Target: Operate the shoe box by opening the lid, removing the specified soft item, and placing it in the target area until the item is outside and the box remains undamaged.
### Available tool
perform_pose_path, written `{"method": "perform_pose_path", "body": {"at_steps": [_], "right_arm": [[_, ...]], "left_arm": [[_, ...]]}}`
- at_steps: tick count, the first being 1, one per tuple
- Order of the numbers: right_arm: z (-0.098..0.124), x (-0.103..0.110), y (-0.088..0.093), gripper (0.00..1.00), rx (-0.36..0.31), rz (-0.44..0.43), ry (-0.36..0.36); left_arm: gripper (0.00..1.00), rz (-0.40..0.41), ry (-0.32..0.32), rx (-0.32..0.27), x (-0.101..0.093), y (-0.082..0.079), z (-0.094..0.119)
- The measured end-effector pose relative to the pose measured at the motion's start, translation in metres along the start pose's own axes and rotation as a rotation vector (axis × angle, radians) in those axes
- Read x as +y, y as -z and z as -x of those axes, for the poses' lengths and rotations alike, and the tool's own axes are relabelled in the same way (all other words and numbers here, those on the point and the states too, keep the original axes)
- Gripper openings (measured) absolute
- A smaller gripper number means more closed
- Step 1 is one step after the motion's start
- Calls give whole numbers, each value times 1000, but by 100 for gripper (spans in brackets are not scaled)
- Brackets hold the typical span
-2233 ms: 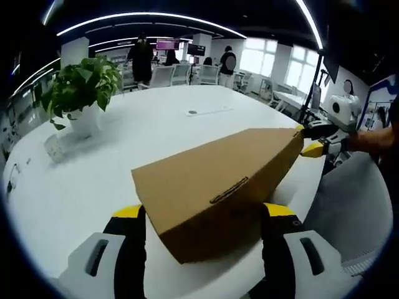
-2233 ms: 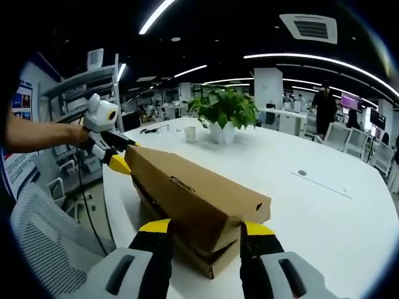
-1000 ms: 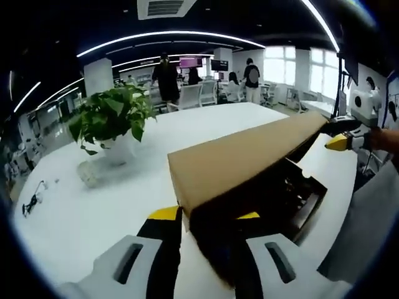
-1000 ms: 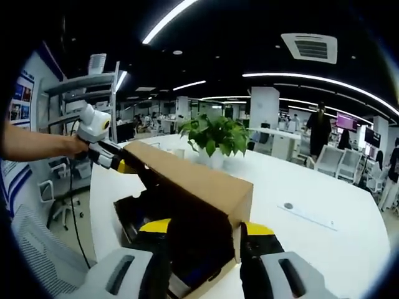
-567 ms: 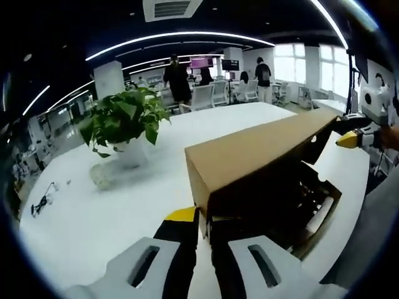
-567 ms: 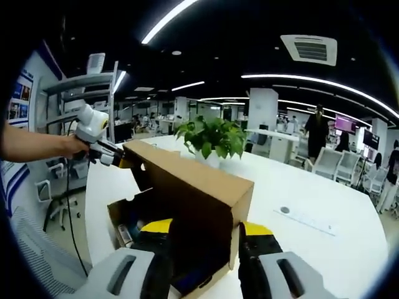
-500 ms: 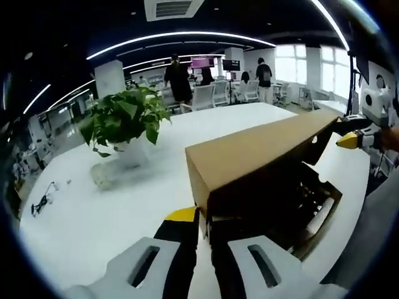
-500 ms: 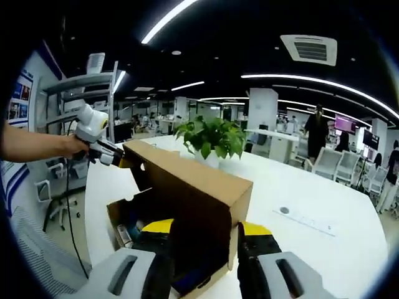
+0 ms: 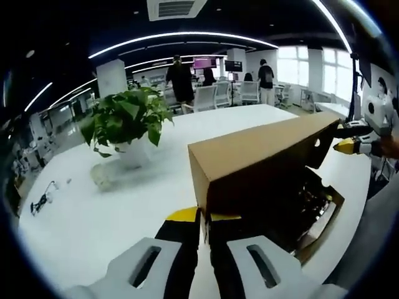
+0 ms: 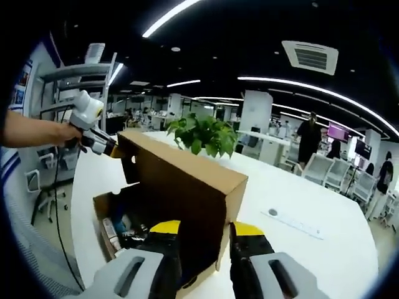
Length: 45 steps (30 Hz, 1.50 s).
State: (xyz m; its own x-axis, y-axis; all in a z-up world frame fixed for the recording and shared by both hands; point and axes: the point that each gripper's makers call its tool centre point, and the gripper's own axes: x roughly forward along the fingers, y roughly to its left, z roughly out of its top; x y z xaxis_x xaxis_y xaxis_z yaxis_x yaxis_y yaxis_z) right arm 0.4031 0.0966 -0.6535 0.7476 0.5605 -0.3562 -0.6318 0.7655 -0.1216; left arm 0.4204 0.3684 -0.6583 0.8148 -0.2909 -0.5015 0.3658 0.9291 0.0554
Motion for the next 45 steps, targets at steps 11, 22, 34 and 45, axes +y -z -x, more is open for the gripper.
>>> {"method": "perform_pose_path", "body": {"at_steps": [11, 22, 34, 45], "right_arm": [[-10, -10, 34, 21, 66, 4, 54], [-27, -22, 59, 10, 125, -74, 98], [-37, -28, 73, 0, 166, -102, 144], [-41, -30, 73, 0, 165, -66, 145]], "left_arm": [[1, 5, -3, -10, 4, -6, -6], [1, 10, -9, -11, 6, -12, -13], [1, 1, -8, -8, 6, -18, -21], [2, -24, -1, -6, 7, -19, -30]]}}
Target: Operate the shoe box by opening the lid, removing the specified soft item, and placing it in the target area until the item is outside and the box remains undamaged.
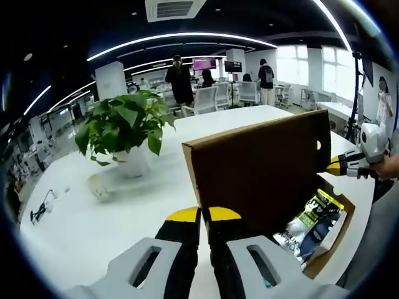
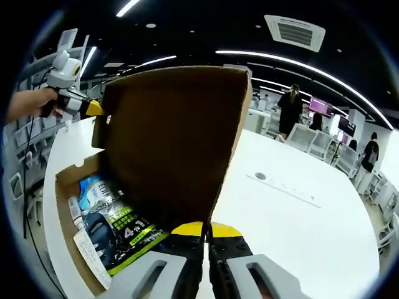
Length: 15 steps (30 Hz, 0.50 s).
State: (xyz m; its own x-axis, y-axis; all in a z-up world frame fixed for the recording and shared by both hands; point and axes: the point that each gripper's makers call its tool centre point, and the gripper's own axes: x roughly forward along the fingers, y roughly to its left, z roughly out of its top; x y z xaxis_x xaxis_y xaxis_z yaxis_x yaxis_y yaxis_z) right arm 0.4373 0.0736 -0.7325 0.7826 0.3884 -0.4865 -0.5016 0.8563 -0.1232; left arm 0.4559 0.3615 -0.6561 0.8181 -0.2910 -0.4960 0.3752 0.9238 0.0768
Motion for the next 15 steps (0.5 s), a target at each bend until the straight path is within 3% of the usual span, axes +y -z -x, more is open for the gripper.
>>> {"method": "perform_pose_path", "body": {"at_steps": [8, 15], "right_arm": [[-1, 0, -1, 0, -3, 23, -4], [-2, 0, -3, 0, -5, 37, -6]], "left_arm": [[2, 3, -6, -5, 0, 0, -6], [6, 34, -11, 13, 1, 15, -7]]}}
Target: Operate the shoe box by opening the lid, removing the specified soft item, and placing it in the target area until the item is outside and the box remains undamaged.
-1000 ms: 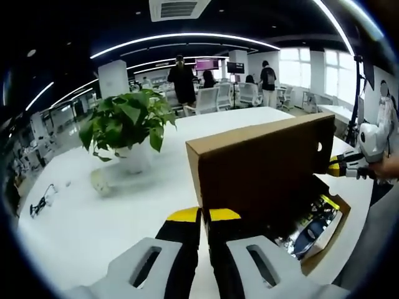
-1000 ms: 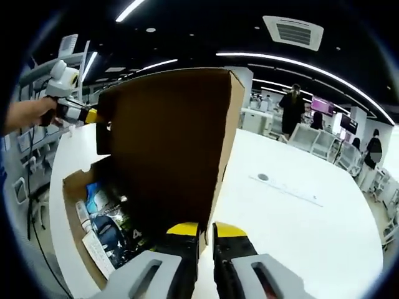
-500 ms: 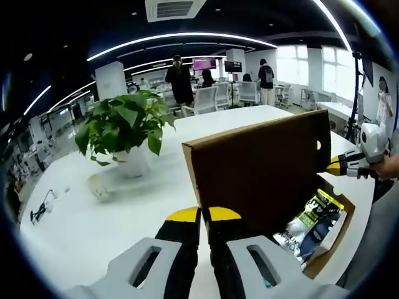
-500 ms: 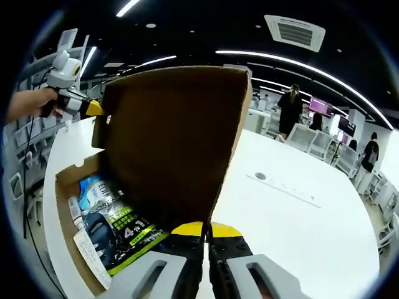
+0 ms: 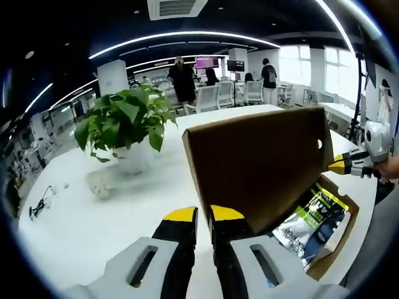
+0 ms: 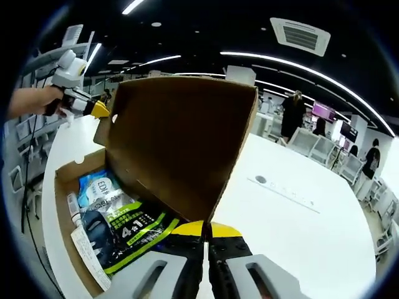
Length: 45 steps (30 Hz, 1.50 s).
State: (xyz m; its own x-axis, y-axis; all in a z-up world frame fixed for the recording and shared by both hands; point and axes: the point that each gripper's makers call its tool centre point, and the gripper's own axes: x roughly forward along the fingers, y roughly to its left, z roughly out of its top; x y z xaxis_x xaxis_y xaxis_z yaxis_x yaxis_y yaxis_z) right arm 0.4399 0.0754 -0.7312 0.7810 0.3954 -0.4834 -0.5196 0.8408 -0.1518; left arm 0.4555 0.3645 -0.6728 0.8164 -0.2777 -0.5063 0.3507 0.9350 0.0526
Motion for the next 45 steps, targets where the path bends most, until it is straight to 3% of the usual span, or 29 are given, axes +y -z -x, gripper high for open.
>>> {"method": "perform_pose_path", "body": {"at_steps": [10, 19, 45], "right_arm": [[-3, -1, -3, 0, 4, 6, -4], [-5, -2, -5, 0, 6, 5, -7], [-14, -10, -8, 0, 21, -59, -17]], "left_arm": [[9, 38, 6, 50, 0, 30, -5], [4, 42, 6, 74, 3, 43, -15], [2, 46, 4, 74, 7, 41, -31]]}}
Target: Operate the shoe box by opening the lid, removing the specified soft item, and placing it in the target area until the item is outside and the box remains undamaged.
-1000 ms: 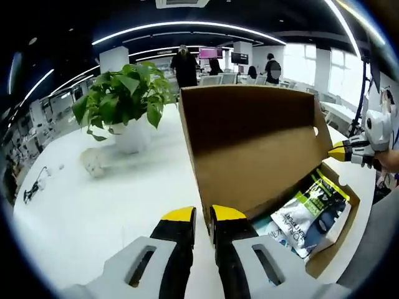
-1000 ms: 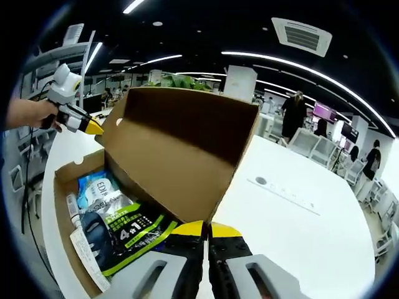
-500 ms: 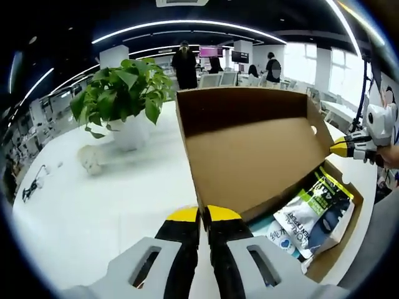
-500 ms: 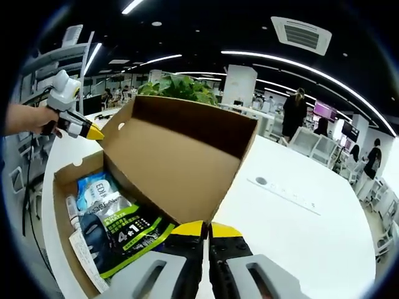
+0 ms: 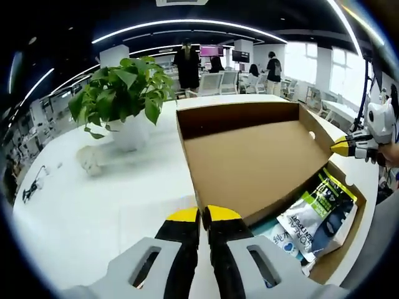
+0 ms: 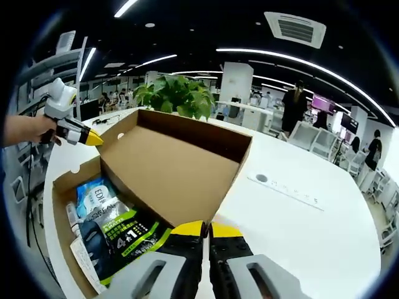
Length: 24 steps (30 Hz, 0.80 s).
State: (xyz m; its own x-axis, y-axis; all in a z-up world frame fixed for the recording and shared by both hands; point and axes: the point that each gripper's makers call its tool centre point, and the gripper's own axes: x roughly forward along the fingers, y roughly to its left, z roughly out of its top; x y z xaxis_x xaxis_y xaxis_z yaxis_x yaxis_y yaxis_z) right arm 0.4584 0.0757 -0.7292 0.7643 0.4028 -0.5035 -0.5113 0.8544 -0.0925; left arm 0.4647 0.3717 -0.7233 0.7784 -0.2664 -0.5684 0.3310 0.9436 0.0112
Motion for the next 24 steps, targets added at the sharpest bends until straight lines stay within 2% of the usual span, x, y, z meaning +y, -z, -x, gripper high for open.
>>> {"method": "perform_pose_path", "body": {"at_steps": [11, 24], "right_arm": [[-5, -3, 0, 0, 10, -49, -14], [-11, -5, 1, 0, 21, -69, -23]], "left_arm": [[2, 27, -3, -2, 0, 1, -4], [2, 50, -9, 8, 2, 3, -13]]}}
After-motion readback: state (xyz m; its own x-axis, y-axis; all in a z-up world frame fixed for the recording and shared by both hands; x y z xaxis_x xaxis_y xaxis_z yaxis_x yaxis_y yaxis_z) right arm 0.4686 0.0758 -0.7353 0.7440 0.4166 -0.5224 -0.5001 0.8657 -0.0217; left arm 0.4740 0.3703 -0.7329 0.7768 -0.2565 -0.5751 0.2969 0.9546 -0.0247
